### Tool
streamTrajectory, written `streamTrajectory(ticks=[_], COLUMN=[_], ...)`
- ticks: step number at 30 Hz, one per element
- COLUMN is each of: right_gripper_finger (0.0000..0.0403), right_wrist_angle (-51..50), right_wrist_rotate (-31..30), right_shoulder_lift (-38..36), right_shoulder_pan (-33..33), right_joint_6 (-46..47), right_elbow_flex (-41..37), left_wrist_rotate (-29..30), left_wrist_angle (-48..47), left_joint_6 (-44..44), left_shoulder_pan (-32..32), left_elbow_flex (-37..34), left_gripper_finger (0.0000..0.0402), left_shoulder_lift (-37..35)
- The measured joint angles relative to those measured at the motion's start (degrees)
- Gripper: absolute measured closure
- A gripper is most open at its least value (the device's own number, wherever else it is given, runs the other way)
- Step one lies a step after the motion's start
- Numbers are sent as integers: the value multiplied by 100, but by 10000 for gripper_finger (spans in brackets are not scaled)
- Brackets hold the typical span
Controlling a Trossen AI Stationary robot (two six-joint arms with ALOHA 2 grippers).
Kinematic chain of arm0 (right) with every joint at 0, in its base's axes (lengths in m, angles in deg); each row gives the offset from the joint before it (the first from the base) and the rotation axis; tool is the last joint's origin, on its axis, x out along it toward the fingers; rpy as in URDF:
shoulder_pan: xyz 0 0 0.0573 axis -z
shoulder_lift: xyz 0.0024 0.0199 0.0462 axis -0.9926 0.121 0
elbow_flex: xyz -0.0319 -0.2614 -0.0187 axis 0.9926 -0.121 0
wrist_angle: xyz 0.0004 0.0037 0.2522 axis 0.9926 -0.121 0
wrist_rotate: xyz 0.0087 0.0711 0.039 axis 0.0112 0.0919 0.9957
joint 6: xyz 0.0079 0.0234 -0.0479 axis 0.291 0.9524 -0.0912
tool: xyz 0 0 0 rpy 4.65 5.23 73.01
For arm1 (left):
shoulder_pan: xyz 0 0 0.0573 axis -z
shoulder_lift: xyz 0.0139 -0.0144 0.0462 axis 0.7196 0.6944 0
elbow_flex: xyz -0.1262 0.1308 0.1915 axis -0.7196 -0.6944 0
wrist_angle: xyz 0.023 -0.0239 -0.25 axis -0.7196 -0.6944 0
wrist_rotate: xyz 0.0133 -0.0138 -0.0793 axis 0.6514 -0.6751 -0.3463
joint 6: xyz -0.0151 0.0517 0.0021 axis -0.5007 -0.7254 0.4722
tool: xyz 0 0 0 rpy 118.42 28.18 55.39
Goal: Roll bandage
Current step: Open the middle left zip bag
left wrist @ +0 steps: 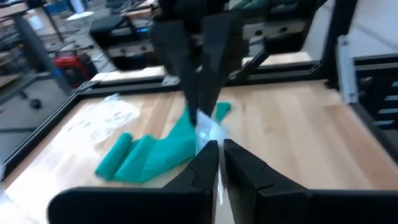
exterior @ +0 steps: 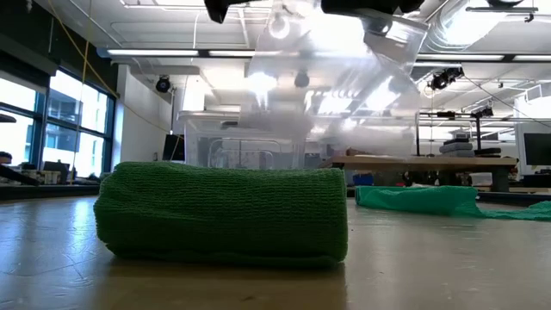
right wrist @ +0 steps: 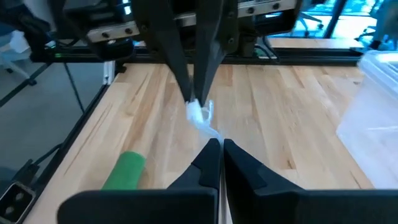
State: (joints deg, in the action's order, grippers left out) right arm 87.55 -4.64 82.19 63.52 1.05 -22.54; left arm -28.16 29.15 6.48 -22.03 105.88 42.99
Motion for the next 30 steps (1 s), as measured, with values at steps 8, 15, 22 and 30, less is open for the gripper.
streamTrajectory(ticks=[8, 15, 22, 30], right_gripper_finger=[403, 403, 403, 403], right_wrist_angle=[-112, -152, -176, -174], right_wrist_rotate=[-17, -18, -15, -15], right_shoulder_lift=[0, 0, 0, 0], right_shoulder_pan=[0, -1, -2, -2], right_joint_6=[101, 88, 87, 86], right_elbow_flex=[4, 4, 4, 4], left_wrist_rotate=[500, 487, 467, 467], left_wrist_angle=[-355, -126, -145, -105], left_joint_6=[307, -221, -158, -145], left_shoulder_pan=[2, 129, 171, 152], left_elbow_flex=[0, 2, 2, 2], left_gripper_finger=[329, 320, 341, 386], left_shoulder_lift=[0, 0, -4, -2])
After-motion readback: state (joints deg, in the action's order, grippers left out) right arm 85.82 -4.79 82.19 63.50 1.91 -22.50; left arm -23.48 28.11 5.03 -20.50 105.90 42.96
